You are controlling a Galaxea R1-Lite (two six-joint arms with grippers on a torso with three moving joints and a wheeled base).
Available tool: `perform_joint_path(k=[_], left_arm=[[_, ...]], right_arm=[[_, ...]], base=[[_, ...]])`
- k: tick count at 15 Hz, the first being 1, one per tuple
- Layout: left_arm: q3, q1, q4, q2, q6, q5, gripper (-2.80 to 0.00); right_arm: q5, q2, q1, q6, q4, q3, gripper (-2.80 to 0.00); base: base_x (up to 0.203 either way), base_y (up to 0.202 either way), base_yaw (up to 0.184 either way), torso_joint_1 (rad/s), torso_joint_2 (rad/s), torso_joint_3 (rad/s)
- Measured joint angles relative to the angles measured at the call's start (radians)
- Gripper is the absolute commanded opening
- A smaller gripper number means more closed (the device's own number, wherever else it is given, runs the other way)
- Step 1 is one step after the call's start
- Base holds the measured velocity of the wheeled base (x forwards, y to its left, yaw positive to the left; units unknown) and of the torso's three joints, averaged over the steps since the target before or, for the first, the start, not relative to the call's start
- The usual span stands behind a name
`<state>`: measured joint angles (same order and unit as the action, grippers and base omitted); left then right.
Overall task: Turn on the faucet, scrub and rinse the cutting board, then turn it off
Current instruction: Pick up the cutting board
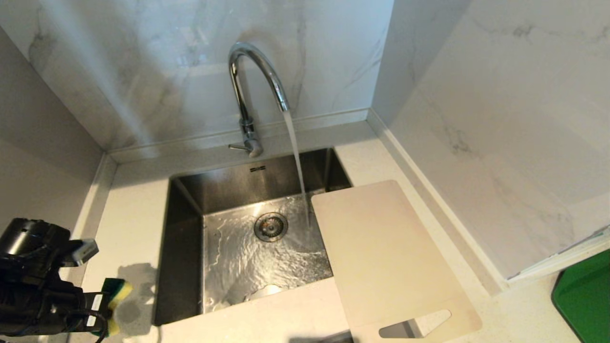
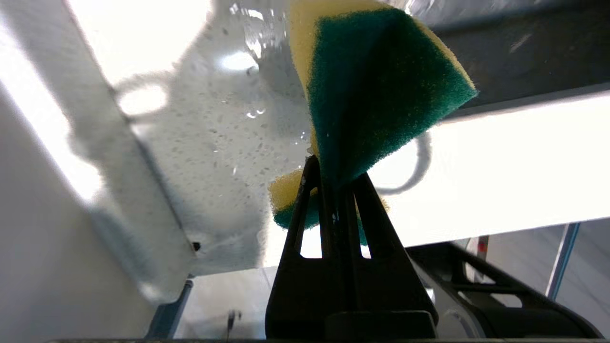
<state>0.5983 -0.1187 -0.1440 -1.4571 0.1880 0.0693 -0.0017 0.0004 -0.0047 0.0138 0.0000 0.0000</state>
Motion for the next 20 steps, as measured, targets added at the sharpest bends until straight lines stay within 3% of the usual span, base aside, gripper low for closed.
perform_joint_path(k=[9,20], left_arm=[[-0.037,0.084,-0.023,0.365,-0.085,0.001,-2.8],[-0.273,0.13,0.045,0.66,-0.12,-0.009,-2.8]], right_arm=[[0.0,0.0,0.0,0.0,0.0,0.0,-2.8],[0.0,0.0,0.0,0.001,0.0,0.0,-2.8]], base=[[0.0,0.0,0.0,0.0,0.0,0.0],[0.0,0.0,0.0,0.0,0.0,0.0]])
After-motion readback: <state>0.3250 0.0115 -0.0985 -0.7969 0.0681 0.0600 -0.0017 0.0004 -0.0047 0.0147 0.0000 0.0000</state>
